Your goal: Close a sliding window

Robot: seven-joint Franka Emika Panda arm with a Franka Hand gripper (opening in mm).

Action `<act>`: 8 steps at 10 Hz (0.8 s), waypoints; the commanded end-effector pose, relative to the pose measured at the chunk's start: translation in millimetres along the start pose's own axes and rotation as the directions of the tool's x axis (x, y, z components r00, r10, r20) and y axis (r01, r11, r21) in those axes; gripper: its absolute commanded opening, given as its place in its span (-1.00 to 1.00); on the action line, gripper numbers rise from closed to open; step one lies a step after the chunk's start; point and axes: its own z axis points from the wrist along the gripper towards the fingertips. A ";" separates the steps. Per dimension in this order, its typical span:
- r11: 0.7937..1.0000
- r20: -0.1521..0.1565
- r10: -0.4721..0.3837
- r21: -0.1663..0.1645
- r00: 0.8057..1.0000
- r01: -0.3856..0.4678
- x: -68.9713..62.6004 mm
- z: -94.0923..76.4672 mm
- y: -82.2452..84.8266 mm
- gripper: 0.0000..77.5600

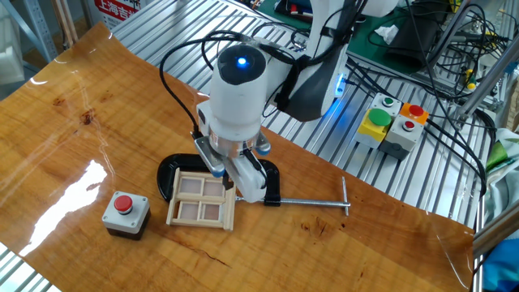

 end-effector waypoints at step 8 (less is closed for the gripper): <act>0.970 -0.141 -0.242 -0.011 0.960 0.243 -38.6 -111.9 -25.8 -1.00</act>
